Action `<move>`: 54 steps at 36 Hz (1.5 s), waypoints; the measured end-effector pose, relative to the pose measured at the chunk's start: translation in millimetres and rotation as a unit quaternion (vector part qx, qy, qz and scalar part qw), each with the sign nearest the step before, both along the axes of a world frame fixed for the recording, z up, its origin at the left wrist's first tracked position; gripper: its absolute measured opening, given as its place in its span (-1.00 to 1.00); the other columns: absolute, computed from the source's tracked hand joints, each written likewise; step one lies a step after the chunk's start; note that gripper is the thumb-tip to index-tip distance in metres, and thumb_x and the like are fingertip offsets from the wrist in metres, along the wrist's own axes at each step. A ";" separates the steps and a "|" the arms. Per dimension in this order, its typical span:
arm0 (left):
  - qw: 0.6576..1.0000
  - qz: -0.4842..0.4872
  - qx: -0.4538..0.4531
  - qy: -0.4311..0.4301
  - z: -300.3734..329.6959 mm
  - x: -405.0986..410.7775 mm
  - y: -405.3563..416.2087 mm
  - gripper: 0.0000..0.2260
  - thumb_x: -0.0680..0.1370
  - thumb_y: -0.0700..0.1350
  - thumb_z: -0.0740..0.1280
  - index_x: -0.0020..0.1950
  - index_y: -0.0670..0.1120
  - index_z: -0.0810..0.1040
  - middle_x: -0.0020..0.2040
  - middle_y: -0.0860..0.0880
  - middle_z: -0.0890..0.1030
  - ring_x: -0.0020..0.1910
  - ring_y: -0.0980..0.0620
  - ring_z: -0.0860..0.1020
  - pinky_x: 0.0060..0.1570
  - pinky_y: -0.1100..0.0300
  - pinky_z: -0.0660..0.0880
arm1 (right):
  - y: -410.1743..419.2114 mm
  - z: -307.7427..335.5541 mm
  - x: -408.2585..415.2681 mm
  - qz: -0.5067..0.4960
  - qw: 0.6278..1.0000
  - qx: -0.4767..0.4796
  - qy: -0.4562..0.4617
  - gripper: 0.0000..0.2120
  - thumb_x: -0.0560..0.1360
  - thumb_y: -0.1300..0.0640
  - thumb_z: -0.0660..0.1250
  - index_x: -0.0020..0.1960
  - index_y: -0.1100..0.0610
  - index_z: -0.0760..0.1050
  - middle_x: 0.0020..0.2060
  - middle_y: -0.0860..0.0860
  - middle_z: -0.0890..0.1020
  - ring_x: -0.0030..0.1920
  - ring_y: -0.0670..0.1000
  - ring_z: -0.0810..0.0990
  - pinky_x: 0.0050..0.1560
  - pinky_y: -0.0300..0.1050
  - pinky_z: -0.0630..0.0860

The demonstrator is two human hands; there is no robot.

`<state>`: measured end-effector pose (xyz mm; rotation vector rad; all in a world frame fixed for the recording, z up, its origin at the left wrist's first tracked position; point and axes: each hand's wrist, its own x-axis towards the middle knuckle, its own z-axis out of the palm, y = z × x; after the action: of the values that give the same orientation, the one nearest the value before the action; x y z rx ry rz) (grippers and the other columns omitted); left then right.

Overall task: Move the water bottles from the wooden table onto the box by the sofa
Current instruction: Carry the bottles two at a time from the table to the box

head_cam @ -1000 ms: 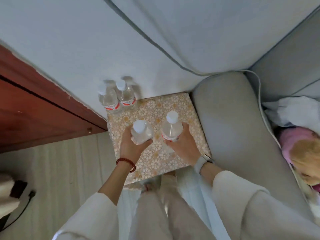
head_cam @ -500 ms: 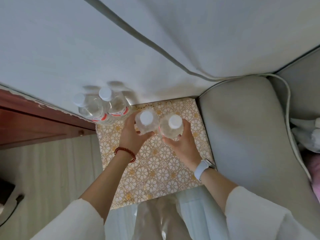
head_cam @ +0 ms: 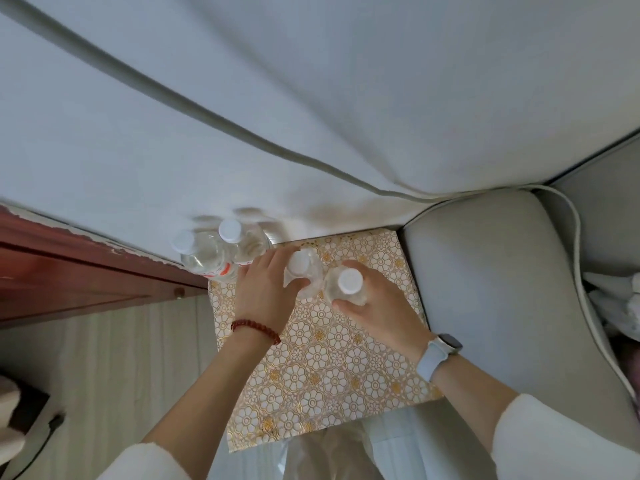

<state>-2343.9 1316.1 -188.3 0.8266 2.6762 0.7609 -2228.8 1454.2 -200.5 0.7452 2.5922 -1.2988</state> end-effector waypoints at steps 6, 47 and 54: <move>0.992 -0.025 -0.027 0.117 -4.5 -9.3 10.1 -0.62 0.29 -0.11 0.52 0.07 -0.09 0.57 -0.03 -0.03 0.66 0.00 -0.08 0.60 0.00 0.04 0.33 | -1.2 2.9 -18.4 -0.077 0.996 -0.005 0.046 -0.52 0.42 0.01 0.39 0.30 -0.03 0.35 0.11 -0.15 0.52 0.05 -0.15 0.47 -0.18 -0.46 0.37; 0.989 0.065 -0.050 0.123 16.5 3.6 -7.2 -0.44 0.40 -0.14 0.41 0.35 -0.10 0.30 0.29 -0.14 0.47 0.35 -0.19 0.36 0.37 -0.25 0.05 | -17.7 37.3 -44.0 -0.128 0.990 -0.063 0.000 -0.44 0.55 0.10 0.20 0.46 0.14 0.06 0.42 0.11 0.26 0.40 0.05 0.27 0.27 -0.19 0.23; 0.981 0.189 -0.046 -0.011 61.5 50.9 -79.1 -0.54 0.52 -0.03 0.25 0.40 -0.07 0.29 0.37 -0.07 0.37 0.39 -0.07 0.28 0.41 -0.12 0.06 | -77.5 90.6 -24.0 0.021 0.991 -0.122 -0.046 -0.65 0.59 0.06 0.11 0.34 0.12 0.29 0.22 0.06 0.49 -0.04 -0.08 0.48 -0.21 -0.40 0.40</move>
<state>-2293.0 1237.0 -126.8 0.2868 2.8593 0.7090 -2252.7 1376.7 -109.9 0.6844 2.3095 -1.4957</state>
